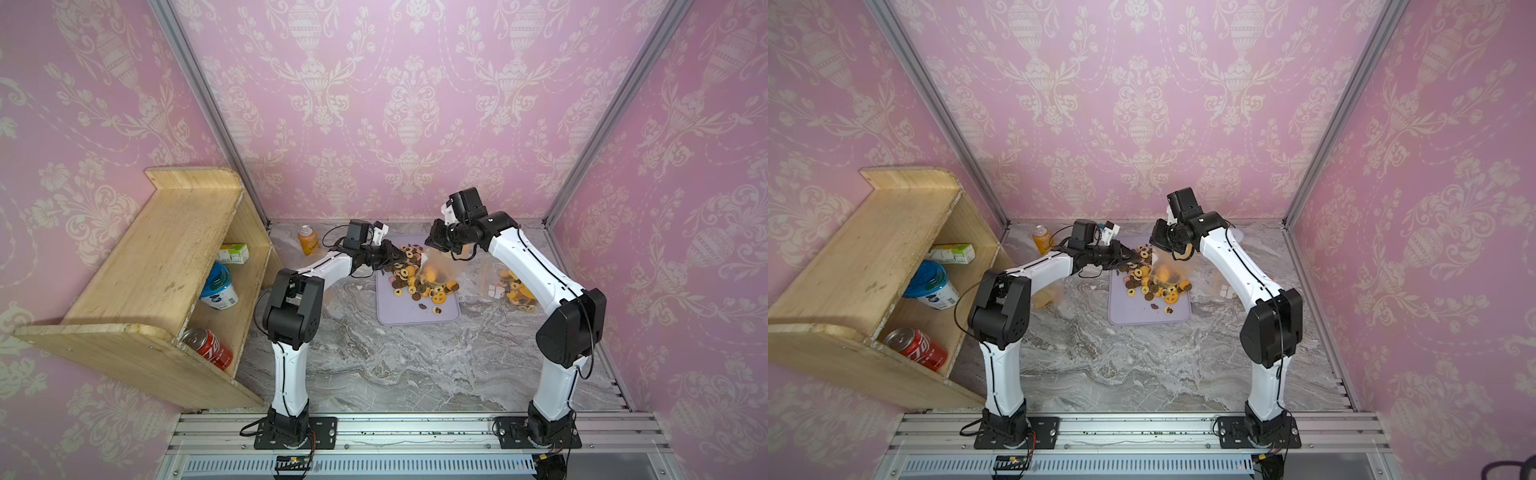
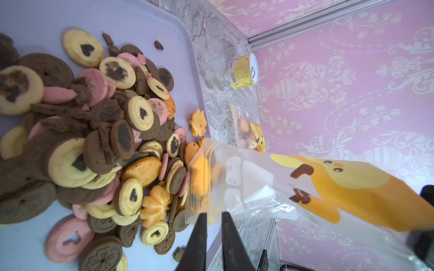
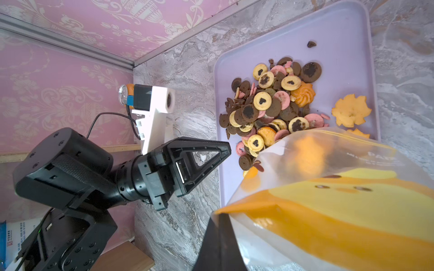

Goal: Pour cookies out of the ziploc bag
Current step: 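Pour the cookies out of the ziploc bag onto the tray.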

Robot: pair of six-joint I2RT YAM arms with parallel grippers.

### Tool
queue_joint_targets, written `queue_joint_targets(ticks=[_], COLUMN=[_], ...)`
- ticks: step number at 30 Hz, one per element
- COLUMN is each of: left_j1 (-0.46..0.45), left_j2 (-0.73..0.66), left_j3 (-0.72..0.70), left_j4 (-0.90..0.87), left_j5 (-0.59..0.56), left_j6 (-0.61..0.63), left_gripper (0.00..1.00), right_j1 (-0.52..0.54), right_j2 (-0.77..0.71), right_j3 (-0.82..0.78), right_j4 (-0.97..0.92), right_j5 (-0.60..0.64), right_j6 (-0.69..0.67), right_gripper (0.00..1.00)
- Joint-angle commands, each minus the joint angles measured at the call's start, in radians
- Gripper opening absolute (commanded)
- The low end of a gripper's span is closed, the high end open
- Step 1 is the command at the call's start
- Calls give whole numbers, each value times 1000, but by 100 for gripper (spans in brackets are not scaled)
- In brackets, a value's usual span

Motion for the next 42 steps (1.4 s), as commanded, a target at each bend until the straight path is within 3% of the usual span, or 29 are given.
queue_joint_targets(ticks=[1,11,16,18,20,23,28,33,37,42], left_j1=[14,23,23,23,24,25,24,25,25,25], left_j2=[-55,-127,-149,-158,-163,-173,-199,-239,-253,-280], left_j3=[-12,-18,-24,-24,-24,-29,-46,-40,-9,4], left_j4=[13,-37,-88,-122,-139,-165,-199,-298,-398,-489], left_j5=[8,-9,-32,-53,-61,-73,-103,-139,-181,-227], left_j6=[-22,-17,12,36,45,52,68,119,158,208], left_gripper=[17,25,34,40,46,60,99,99,99,99], right_j1=[5,-15,-15,-14,-15,-33,-36,-52,-46,-81], right_j2=[-65,-93,-147,-114,-79,-145,-116,-210,-140,-230], right_j3=[63,134,32,44,102,8,34,-109,-52,-171], right_j4=[-2,-90,-14,-31,-105,-9,-64,55,-43,97], right_j5=[-15,-4,13,-34,-52,-27,-76,-48,-92,-76], right_j6=[16,-30,-18,-17,-49,-18,-41,-3,-55,7], right_gripper=[0,0,0,0,0,0,0,0,0,0])
